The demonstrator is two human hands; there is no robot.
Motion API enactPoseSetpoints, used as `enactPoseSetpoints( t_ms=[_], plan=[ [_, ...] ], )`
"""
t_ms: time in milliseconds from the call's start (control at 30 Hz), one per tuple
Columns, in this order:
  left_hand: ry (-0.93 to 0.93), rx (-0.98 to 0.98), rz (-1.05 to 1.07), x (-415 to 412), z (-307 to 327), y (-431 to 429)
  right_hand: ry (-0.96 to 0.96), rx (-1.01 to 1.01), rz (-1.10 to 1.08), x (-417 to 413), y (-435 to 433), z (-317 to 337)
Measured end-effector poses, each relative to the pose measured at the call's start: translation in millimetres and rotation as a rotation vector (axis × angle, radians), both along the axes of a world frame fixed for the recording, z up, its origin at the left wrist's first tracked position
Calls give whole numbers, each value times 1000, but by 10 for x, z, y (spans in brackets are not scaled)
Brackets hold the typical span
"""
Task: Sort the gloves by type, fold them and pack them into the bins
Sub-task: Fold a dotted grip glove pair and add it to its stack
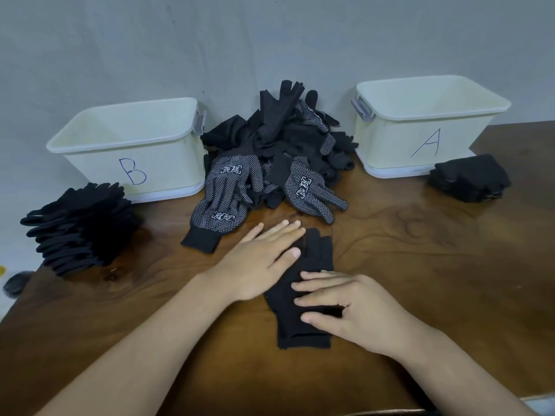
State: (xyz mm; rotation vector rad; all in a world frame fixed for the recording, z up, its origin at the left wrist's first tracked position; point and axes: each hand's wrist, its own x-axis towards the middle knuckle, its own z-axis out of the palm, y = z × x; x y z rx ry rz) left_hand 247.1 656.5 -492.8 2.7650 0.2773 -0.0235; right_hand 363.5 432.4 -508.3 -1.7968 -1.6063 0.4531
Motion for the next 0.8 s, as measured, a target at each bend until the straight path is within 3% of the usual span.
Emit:
enactPoseSetpoints(
  t_ms=[167,267,367,500,567,633,800],
  plan=[
    [-227,-133,119,-103,-55,70,45,15,-41,15,-18,37],
    [-344,-163,172,-376,-67,-33,2,97,-191,94,25,67],
    [-384,-162,196,-670,-37,-166,-135,-3,-246,218,155,151],
    [-361,-198,243,-931,-41,-292,-423,-207,-108,260,285,73],
    [-311,-192,239,-997,-52,-332,-490,-203,-109,257,286,15],
    [-268,-148,220,-1024,-60,-367,-451,-109,-138,238,257,38],
    [-241,-52,186,-968,-19,-424,-84,164,-112,6,-39,154]
  ],
)
